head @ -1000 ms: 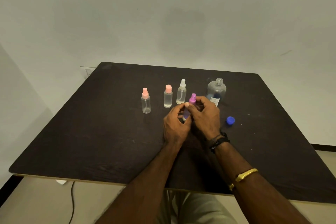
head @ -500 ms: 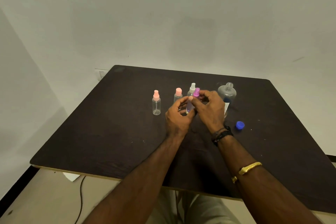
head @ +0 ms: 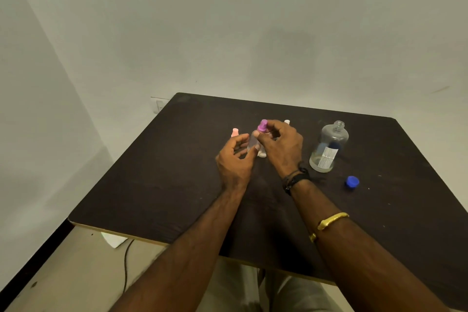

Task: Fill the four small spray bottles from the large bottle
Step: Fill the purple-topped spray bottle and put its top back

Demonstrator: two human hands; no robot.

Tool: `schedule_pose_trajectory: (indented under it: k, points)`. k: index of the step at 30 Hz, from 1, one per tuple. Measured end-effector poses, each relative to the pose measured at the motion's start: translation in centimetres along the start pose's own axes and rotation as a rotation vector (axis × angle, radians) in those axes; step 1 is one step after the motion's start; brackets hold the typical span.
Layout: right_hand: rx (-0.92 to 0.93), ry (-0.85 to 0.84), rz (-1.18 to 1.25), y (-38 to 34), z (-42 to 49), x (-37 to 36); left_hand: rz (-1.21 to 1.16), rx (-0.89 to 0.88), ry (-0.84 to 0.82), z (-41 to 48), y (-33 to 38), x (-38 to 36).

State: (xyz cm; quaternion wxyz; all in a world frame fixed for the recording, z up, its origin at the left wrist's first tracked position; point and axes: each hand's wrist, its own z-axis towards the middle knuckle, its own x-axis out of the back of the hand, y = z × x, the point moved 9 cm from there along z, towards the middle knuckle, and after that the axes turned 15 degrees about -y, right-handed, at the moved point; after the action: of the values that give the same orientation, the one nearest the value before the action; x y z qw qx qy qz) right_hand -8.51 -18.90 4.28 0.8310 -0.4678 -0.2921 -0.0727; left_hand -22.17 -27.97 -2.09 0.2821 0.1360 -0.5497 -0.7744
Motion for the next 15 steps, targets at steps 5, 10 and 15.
schedule_pose_trajectory:
  k: [5,10,15]
  points:
    - [-0.004,-0.027,-0.036,0.3,0.4,-2.0,-0.015,0.007,0.011,-0.1,-0.5,1.1]
    - [-0.05,-0.05,-0.074,0.9,0.4,-3.4,0.033,0.005,0.016,-0.1,-0.9,1.6]
    - [-0.061,-0.066,-0.081,1.0,0.2,-3.9,0.046,0.012,0.031,-0.1,-1.2,2.0]
